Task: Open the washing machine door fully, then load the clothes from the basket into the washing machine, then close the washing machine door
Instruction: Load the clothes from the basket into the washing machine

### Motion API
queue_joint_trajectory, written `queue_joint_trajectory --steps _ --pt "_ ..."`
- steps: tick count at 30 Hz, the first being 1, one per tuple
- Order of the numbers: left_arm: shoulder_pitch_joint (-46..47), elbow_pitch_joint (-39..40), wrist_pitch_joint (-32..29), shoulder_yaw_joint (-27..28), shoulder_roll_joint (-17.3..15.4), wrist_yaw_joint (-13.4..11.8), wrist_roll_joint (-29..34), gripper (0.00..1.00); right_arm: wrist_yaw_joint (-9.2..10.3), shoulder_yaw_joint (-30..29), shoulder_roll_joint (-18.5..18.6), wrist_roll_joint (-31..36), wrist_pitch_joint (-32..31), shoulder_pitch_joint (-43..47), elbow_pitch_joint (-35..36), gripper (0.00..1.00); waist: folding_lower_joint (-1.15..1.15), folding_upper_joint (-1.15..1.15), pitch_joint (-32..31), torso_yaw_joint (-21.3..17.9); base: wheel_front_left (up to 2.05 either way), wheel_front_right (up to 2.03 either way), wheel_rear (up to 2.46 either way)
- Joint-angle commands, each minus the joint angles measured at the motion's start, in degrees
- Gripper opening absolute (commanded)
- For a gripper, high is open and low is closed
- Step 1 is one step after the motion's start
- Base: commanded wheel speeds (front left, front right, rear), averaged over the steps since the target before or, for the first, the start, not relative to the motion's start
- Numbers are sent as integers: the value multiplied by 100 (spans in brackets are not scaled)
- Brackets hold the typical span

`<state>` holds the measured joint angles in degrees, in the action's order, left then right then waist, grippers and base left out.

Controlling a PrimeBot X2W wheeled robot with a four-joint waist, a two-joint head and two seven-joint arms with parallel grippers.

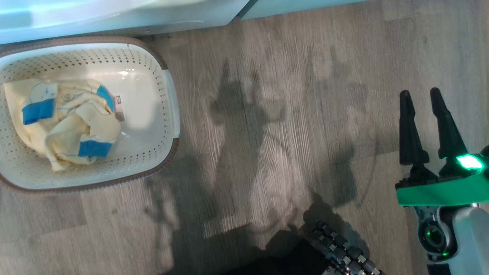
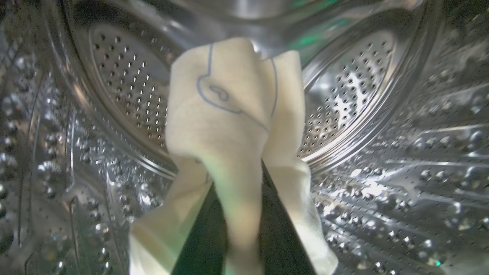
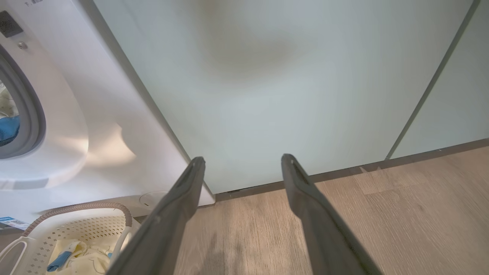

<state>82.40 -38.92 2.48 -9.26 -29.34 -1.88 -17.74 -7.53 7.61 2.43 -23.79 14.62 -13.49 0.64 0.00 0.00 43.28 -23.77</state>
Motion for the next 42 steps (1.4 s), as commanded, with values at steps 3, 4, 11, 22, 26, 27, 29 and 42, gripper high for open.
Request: queue_joint_trajectory --steps 3,4,11,22,26,27,29,42 --pt "67 -46 -52 55 -216 72 -71 0 4 31 44 -57 38 44 136 100 0 0 26 27 0 0 0" --pt "35 -138 -148 31 -184 93 -99 0 4 28 44 -65 38 37 129 100 0 0 35 41 0 0 0" --pt "-9 -463 -389 -5 -53 1 -200 100 4 37 44 -81 38 -62 113 100 0 0 76 84 0 0 0" --pt "-343 -397 -353 -44 114 -109 -327 100 4 -84 44 -29 38 -116 124 100 0 0 -9 224 0 0 0" --pt "-718 -168 -147 -56 209 -224 -346 100 4 -159 44 39 38 -119 133 100 0 0 -134 313 0 0 0" --pt "-840 -88 -105 -65 233 -256 -347 100 4 -179 44 63 38 -110 135 100 0 0 -172 337 0 0 0" --pt "-1103 128 33 -62 286 -306 -372 100 4 -231 44 117 38 -77 148 100 0 0 -268 396 0 0 0" --pt "-3899 2877 572 70 349 -1106 -369 100 4 -464 44 572 38 289 191 100 0 0 -1087 778 0 0 0"
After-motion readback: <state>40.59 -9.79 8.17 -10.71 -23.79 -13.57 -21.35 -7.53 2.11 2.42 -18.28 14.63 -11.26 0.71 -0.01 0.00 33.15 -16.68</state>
